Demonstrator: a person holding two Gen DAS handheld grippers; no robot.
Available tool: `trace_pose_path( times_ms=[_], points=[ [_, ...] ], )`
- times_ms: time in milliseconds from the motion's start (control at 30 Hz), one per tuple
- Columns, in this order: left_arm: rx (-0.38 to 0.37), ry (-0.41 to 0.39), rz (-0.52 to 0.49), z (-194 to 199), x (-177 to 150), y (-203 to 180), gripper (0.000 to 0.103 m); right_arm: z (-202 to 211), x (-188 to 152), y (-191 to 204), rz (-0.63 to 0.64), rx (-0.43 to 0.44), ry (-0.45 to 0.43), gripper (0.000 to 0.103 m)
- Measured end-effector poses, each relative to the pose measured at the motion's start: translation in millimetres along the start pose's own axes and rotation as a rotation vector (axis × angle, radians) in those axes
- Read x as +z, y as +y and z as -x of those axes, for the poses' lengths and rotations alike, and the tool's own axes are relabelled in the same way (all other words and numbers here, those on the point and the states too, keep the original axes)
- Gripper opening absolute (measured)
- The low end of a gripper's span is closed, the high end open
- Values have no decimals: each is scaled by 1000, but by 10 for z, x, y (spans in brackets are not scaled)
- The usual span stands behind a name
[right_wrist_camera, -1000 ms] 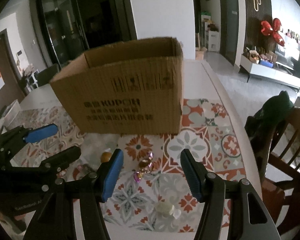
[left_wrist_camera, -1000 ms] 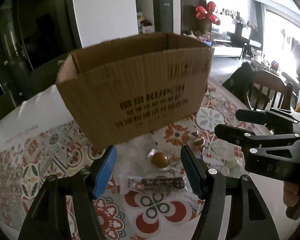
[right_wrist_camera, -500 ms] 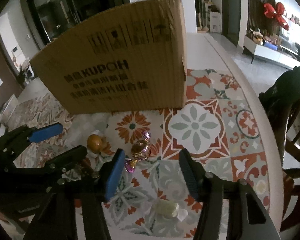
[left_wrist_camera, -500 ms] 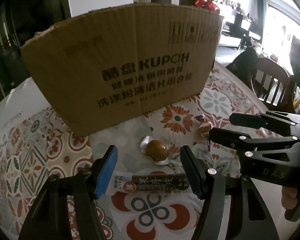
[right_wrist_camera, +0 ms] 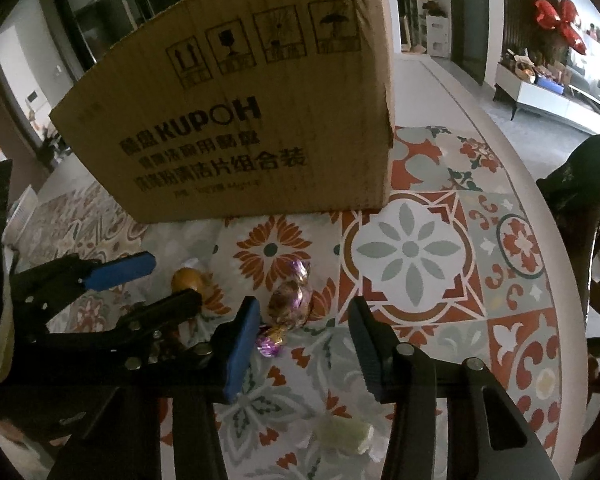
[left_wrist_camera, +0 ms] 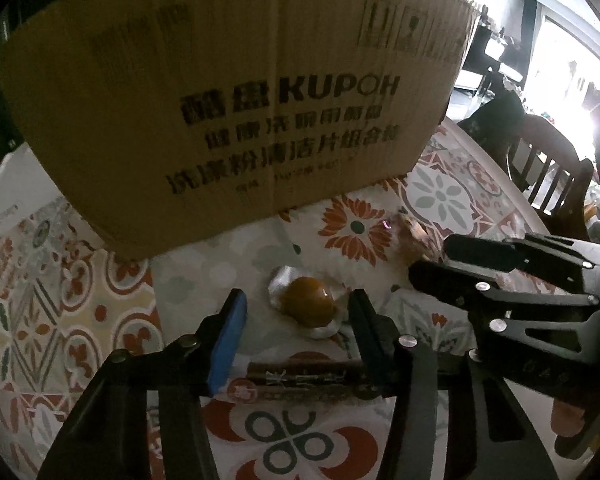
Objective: Organize snacks
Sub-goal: 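Grasp the gold round candy with the left tool while the right tool grasps a wrapped chocolate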
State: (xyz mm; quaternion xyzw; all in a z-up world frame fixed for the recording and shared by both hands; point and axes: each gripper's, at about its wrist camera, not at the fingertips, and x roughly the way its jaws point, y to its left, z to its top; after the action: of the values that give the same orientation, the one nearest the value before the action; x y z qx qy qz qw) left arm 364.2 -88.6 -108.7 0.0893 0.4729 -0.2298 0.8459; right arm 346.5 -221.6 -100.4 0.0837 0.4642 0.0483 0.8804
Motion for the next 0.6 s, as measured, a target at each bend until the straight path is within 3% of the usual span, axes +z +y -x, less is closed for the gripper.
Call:
trace_pose_path(
  times_ms=[167, 300, 600],
  points=[
    [-9, 5, 12, -34, 3, 2, 43, -49, -20, 48, 0, -1, -4, 39],
    [-18, 6, 31, -31, 15, 34, 43, -68, 2, 40, -10, 5, -6, 30],
    [-14, -12, 10, -39, 7, -22, 38, 14, 37, -39, -65, 48, -11, 31]
  ],
)
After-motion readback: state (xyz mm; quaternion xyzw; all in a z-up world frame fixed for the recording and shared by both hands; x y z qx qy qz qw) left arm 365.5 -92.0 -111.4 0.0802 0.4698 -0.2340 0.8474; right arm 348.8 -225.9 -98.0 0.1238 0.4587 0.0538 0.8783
